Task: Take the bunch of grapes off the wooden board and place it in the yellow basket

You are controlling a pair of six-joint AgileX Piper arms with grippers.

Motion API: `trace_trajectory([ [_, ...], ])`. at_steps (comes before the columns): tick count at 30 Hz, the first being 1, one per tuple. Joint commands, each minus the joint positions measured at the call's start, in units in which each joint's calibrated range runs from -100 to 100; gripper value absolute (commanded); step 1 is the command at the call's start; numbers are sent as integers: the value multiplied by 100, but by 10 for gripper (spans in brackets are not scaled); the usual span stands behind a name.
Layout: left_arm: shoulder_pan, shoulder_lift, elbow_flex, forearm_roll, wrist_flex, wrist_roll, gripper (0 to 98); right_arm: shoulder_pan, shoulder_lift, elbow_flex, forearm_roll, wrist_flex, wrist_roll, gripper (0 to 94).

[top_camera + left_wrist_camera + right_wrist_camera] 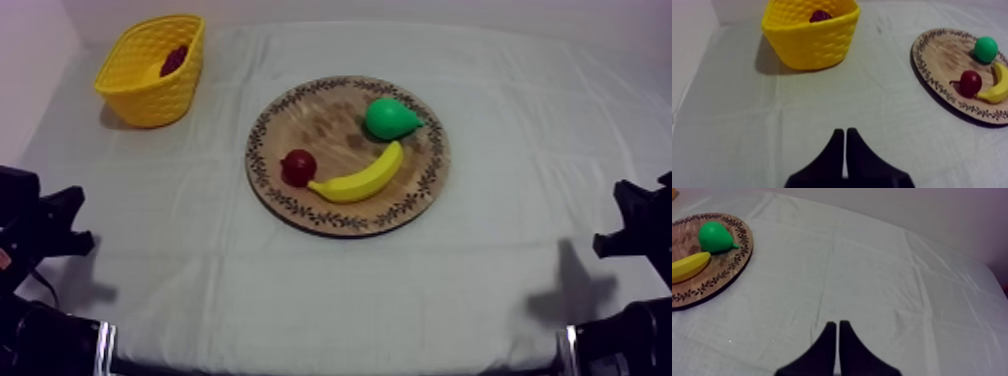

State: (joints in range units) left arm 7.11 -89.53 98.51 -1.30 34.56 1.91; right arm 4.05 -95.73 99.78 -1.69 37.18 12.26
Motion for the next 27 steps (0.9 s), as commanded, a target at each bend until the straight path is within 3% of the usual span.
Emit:
trace_trajectory([
  [1,26,-258,18,-15,4,61,0,1,-2,-1,1,0,-1,5],
  [11,-24,-988,116,-49,-179,839,0,1,-2,-1,1,0,0,5],
  [27,-316,-1047,127,-53,-206,895,0,1,-2,-1,1,0,2,5],
])
